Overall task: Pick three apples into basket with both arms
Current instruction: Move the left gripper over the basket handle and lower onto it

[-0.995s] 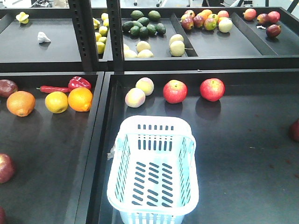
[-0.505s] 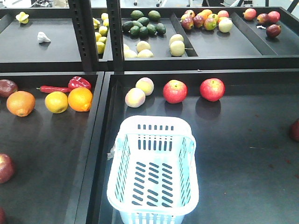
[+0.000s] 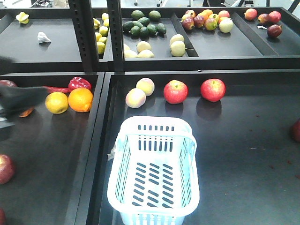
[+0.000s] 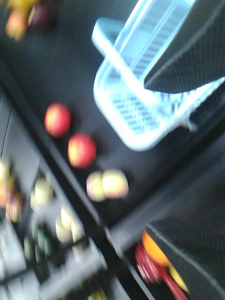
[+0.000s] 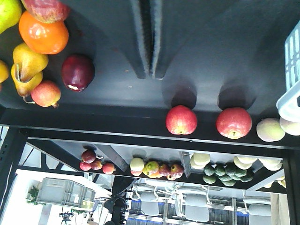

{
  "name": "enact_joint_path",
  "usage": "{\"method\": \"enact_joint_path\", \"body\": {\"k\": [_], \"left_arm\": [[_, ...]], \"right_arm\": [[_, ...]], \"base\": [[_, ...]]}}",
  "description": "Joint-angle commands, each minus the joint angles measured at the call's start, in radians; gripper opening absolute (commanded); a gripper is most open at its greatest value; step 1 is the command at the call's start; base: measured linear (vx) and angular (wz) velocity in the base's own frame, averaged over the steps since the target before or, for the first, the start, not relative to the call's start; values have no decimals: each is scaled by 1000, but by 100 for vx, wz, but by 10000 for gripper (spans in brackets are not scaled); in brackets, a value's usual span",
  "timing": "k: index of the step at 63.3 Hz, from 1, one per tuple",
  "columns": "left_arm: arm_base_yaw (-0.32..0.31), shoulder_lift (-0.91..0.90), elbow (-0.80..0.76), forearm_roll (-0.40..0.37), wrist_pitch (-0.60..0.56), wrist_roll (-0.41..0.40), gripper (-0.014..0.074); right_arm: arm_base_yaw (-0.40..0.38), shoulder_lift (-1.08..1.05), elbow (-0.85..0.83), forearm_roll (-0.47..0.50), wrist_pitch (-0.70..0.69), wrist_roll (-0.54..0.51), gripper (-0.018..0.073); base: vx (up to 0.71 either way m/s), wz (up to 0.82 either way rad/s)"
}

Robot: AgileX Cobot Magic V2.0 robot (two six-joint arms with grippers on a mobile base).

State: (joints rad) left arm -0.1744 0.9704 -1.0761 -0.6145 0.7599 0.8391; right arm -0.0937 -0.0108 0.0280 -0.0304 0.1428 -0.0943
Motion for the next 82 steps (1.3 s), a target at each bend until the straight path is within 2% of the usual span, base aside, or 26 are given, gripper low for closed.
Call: {"method": "enact_joint_path", "body": {"k": [1,17,30,42,54,82], "left_arm": [[-52,115,-133,-77,71,117,544],[-187,421,-387,-48,241,229,544],[-294,592,-508,80,243,245,544],[-364,718,-531,151,233,245,544],[-386,781,-531,225,189,243,544],[-386,882,-532,222,103,243,533]], "right_arm": [[-3,-17,11,-2,-76,-3,-9],[-3,-17,11,-2,-76,-3,-9],[-3,-17,11,-2,-76,-3,-9],[-3,-17,11,-2,-76,-3,-9],[-3,-17,11,-2,-76,-3,-9],[-3,-17,11,-2,-76,-3,-9]], "base": [[0,0],[0,0],[0,0],[0,0],[0,0],[0,0]]}}
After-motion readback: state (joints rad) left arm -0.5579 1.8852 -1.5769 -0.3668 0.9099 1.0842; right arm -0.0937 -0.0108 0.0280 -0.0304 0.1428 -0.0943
